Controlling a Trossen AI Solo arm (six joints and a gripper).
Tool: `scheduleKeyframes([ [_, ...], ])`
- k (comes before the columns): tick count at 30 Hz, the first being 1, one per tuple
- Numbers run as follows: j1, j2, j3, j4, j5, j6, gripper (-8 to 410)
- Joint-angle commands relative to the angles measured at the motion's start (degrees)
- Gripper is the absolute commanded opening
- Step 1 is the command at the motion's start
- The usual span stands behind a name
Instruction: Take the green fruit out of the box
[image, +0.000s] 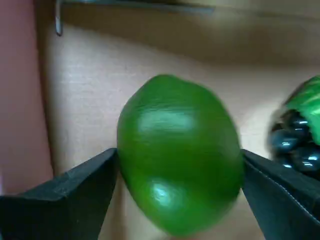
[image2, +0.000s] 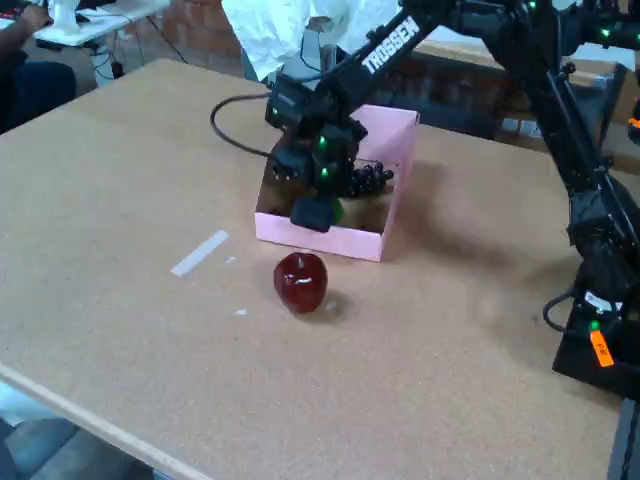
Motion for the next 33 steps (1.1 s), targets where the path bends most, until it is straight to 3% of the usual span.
scheduleKeyframes([
  [1, 0.0, 1.6, 0.0, 0.4, 0.0, 1.7, 316],
  [5, 0.0, 2.1, 0.0, 0.4, 0.0, 2.6, 303],
  [13, 0.0, 0.1, 0.0, 1.3, 0.1, 4.3, 207],
  [19, 0.0, -2.1, 0.0, 2.3, 0.2, 4.8, 159],
  [25, 0.0, -5.2, 0.0, 2.4, 0.7, 4.8, 135],
  [33, 0.1, -12.4, 0.0, 2.2, 0.7, 5.9, 134],
])
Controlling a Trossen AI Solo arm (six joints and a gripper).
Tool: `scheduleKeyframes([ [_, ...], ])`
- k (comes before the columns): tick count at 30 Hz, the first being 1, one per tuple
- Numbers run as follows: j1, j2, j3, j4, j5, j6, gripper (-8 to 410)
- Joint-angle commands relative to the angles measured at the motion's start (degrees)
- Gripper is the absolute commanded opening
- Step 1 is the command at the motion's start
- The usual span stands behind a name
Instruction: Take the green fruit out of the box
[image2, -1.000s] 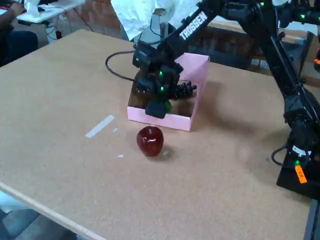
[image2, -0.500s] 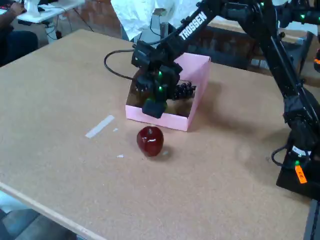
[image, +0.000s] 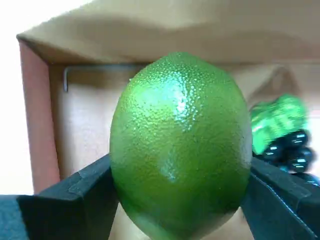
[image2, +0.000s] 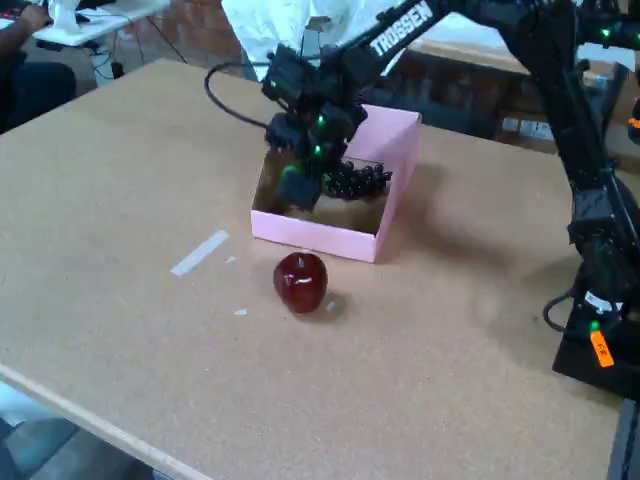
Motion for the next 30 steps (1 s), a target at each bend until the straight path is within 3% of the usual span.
scheduleKeyframes([
  [1, 0.1, -6.7, 0.0, -0.3, 0.3, 1.4, 134],
  [17, 2.7, -25.0, 0.0, -3.7, 0.1, 3.1, 134],
  [30, 16.3, -30.0, 0.0, -4.3, 0.1, 4.7, 134],
])
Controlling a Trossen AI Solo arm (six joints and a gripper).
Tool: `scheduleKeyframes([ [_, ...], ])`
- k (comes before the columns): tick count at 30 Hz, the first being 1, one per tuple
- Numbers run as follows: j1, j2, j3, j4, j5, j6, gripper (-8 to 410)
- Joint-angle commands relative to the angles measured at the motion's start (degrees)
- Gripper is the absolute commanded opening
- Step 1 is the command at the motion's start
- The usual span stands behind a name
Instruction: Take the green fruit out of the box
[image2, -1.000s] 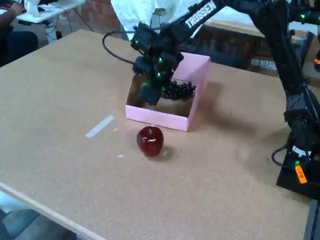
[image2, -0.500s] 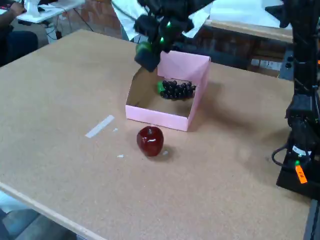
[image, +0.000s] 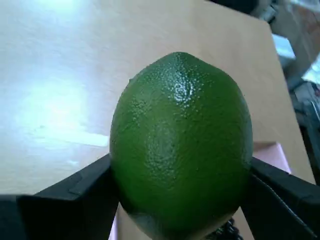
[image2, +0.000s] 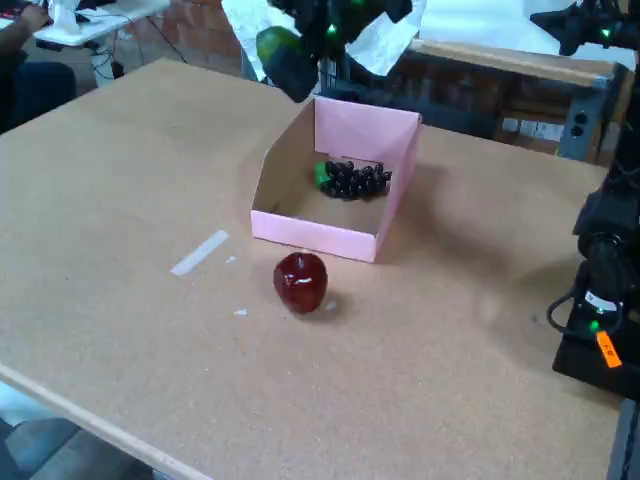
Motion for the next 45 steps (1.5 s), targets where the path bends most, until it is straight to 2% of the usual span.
scheduleKeyframes([
  [1, 8.0, -1.6, 0.0, 0.1, 0.1, 2.0, 134],
  [6, 11.5, -0.9, 0.0, 0.5, 0.1, 2.6, 134],
  [9, 12.6, 0.2, 0.0, 1.4, 0.0, 5.1, 134],
  [14, 14.8, 3.1, 0.0, 1.6, -5.6, 8.1, 134],
  [20, 18.6, 5.4, 0.0, 0.7, -5.6, 10.5, 134],
  [24, 22.1, 5.6, 0.0, 0.4, -7.9, 11.1, 134],
  [35, 30.8, 5.6, 0.0, -2.9, -7.8, 22.1, 134],
  [40, 31.9, 5.6, -0.1, -9.0, -5.9, 26.3, 134],
  [45, 32.0, 5.6, -4.1, -9.0, -5.7, 28.0, 134],
])
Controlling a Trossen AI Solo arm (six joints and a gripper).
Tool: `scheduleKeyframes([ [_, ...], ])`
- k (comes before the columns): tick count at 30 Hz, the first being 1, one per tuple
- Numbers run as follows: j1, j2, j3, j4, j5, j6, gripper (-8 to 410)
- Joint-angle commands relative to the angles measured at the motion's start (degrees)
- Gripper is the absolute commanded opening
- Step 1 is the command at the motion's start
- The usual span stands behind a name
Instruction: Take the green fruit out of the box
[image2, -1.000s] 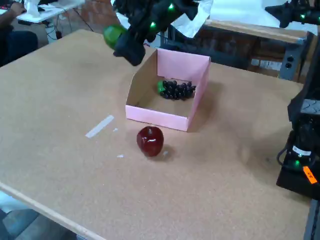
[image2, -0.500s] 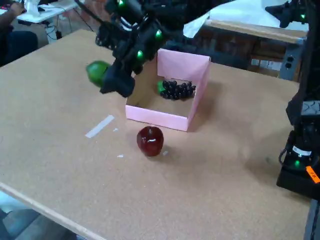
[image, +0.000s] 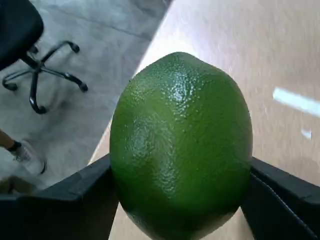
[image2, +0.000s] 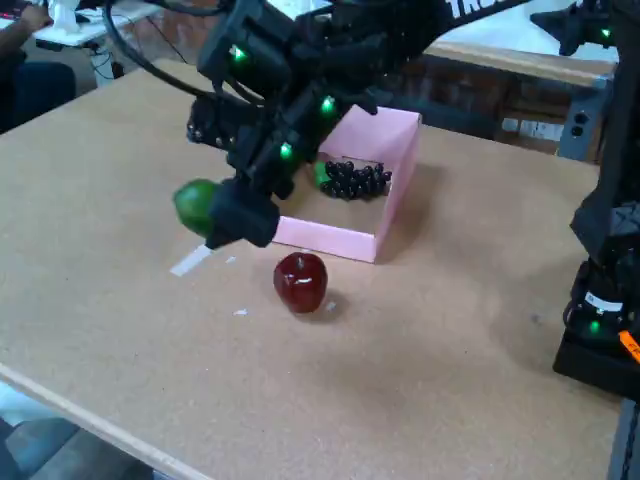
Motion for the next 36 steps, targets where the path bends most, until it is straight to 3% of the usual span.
scheduleKeyframes([
  [1, 0.3, 0.0, -5.0, -1.4, 1.2, 3.2, 134],
  [13, 0.3, 0.0, -22.9, 15.8, 1.5, 5.6, 134],
  [25, 0.4, 0.0, -32.0, 19.6, 1.3, 11.2, 134],
  [36, 0.7, 0.0, -35.5, 20.1, 0.8, 13.6, 134],
])
